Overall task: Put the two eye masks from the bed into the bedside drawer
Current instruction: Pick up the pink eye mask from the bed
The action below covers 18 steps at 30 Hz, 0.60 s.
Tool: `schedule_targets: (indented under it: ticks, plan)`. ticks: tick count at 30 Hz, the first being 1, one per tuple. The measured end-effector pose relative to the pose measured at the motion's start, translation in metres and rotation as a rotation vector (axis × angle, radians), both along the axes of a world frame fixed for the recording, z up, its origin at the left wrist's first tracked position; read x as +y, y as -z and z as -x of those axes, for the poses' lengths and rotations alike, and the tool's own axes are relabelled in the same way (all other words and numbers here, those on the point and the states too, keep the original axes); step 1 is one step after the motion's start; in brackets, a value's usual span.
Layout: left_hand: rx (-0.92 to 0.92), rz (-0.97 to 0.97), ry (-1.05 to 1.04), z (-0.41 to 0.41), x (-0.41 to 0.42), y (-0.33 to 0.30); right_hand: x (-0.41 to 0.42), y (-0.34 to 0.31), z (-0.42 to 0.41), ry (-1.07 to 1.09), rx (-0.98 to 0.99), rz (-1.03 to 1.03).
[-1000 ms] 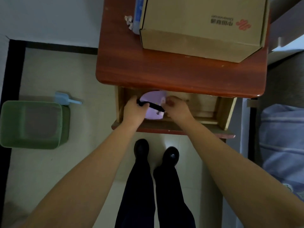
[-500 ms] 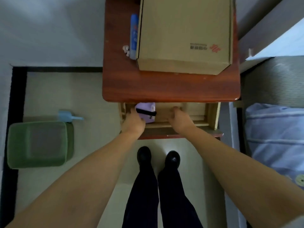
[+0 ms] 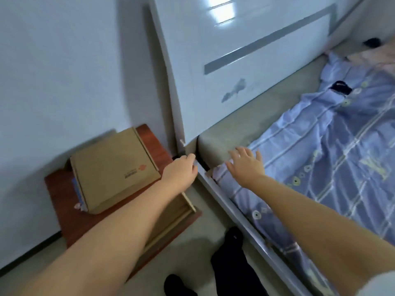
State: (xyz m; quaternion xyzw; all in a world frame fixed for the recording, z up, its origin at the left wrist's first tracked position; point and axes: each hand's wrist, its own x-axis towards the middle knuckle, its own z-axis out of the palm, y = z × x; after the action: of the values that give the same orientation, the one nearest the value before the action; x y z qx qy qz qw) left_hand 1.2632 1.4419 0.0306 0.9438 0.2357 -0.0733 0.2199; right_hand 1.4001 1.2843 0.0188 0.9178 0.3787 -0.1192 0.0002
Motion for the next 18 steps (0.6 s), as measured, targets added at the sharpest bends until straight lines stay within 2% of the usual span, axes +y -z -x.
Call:
schedule_targets:
  ticks: [4, 8, 14, 18]
  plan:
    - [0.015, -0.040, 0.189, -0.119, -0.036, -0.022, -0.058, -0.019, -0.093, 0.190, -0.035, -0.035]
    - [0.009, 0.017, 0.282, -0.237, -0.088, -0.022, -0.120, -0.015, -0.186, 0.325, 0.004, -0.016]
    - [0.073, 0.071, 0.370, -0.384, -0.165, 0.011, -0.200, 0.011, -0.308, 0.483, 0.062, 0.023]
    - [0.132, 0.024, 0.514, -0.467, -0.191, 0.045, -0.226, 0.038, -0.385, 0.589, 0.123, 0.031]
